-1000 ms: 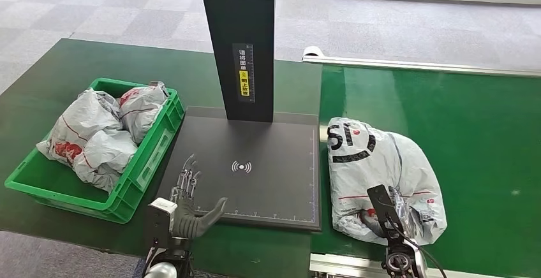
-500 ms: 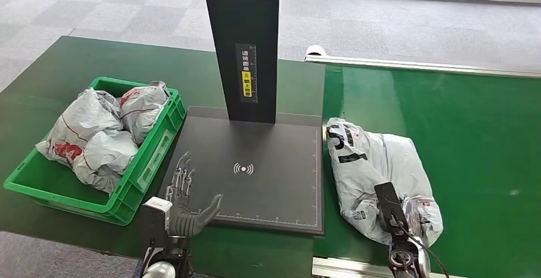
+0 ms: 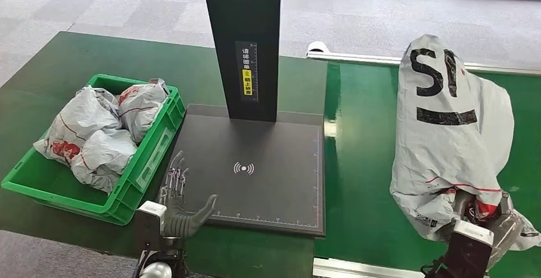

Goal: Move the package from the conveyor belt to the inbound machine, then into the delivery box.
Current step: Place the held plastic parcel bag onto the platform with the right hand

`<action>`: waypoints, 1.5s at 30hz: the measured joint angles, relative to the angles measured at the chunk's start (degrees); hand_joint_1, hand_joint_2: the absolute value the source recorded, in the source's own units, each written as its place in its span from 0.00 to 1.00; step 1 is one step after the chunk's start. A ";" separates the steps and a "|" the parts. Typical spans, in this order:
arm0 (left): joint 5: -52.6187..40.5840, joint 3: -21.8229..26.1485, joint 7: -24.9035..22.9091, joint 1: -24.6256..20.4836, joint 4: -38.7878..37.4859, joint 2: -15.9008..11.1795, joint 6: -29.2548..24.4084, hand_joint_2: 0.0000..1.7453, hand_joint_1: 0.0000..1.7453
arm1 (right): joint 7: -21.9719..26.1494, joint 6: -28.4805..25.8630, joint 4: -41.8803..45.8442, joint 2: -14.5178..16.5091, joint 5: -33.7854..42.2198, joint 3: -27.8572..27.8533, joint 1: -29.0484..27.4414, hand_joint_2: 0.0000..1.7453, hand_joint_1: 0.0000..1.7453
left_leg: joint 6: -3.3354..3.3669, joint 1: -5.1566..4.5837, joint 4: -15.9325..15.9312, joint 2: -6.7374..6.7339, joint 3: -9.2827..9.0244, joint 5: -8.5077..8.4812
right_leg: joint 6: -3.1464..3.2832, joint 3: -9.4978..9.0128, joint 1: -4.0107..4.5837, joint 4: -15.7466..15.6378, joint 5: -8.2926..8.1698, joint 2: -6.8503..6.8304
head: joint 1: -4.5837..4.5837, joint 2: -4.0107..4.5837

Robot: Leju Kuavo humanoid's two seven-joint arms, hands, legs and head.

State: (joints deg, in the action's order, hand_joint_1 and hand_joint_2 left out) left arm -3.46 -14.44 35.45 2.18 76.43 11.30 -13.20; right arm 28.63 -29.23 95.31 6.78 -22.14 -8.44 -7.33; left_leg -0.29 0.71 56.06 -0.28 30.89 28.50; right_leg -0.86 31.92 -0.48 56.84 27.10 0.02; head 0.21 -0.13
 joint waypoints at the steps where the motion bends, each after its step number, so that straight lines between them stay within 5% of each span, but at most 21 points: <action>1: 0.01 0.14 0.10 -0.02 0.08 -0.04 -0.12 1.00 0.00 | -0.02 1.10 1.48 0.01 0.07 1.01 -0.26 1.00 1.00 | 0.00 0.00 0.00 -0.01 0.00 0.00 | 0.00 0.00 0.00 0.00 0.00 0.00 | 0.01 0.00; 6: -0.26 1.25 0.74 -0.54 0.75 -0.15 -0.52 1.00 0.00 | -4.58 13.27 2.77 -0.01 -2.32 7.33 1.57 1.00 1.00 | -0.03 0.01 -0.02 -0.04 0.04 -0.04 | 0.05 -0.03 0.02 0.07 -0.03 0.02 | 0.00 0.00; 10: -0.75 2.79 0.55 -1.96 1.79 -0.16 -0.84 1.00 0.00 | -10.68 26.28 -4.58 0.47 -8.43 15.12 7.56 1.00 1.00 | -0.11 0.03 -0.01 -0.03 0.00 -0.17 | 0.14 0.02 0.05 0.12 -0.10 0.01 | -0.01 0.00; 17: -1.27 5.53 -1.13 -3.36 3.97 -0.26 -1.71 1.00 0.00 | -12.81 32.86 -19.63 2.41 -14.76 27.29 15.96 1.00 1.00 | -0.15 0.07 0.00 0.17 0.12 -0.27 | 0.17 0.16 0.08 0.21 -0.10 -0.14 | 0.01 0.00; 21: -1.34 6.03 -1.53 -3.08 4.65 -0.26 -1.75 1.00 0.00 | -14.03 33.93 -22.81 2.58 -16.75 31.03 17.86 1.00 0.04 | -0.15 0.06 0.00 0.20 0.22 -0.27 | 0.17 0.23 0.07 0.20 -0.09 -0.17 | -0.01 -0.01; 22: -1.35 6.09 -1.63 -3.08 4.73 -0.26 -1.76 1.00 0.00 | -14.34 34.01 -23.34 2.57 -17.17 31.49 18.20 1.00 0.00 | -0.15 0.05 0.00 0.20 0.23 -0.26 | 0.17 0.24 0.07 0.19 -0.09 -0.17 | -0.01 0.00; 30: -2.03 6.35 -2.50 -3.05 5.30 -0.14 -1.75 1.00 0.00 | -14.76 32.01 -25.11 2.57 -18.23 32.42 18.84 1.00 0.00 | -0.15 0.04 0.01 0.20 0.20 -0.26 | 0.18 0.24 0.05 0.18 -0.09 -0.16 | 0.00 0.00; 38: -7.49 5.18 -2.35 -2.78 6.01 0.58 -1.23 1.00 0.00 | 2.12 17.97 -12.01 2.58 -7.03 28.60 14.59 1.00 0.00 | -0.16 0.03 0.04 0.20 0.25 -0.24 | 0.17 0.32 0.04 0.18 -0.09 -0.17 | -0.01 0.00; 45: -8.55 4.11 -2.35 -2.93 6.14 0.73 -1.23 1.00 0.00 | 3.65 16.95 -4.63 2.28 -2.84 26.64 12.29 1.00 0.00 | -0.16 0.01 0.04 0.14 0.25 -0.22 | 0.17 0.33 0.03 0.16 -0.09 -0.12 | -0.03 0.00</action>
State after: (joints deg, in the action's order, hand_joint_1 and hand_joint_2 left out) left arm -12.01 -10.32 33.09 -0.75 82.58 12.03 -14.43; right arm 32.28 -12.28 90.68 9.06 -24.99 18.20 4.96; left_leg -0.45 0.72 56.10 -0.14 31.14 28.28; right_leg -0.69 32.25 -0.45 57.00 27.01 -0.10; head 0.19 -0.13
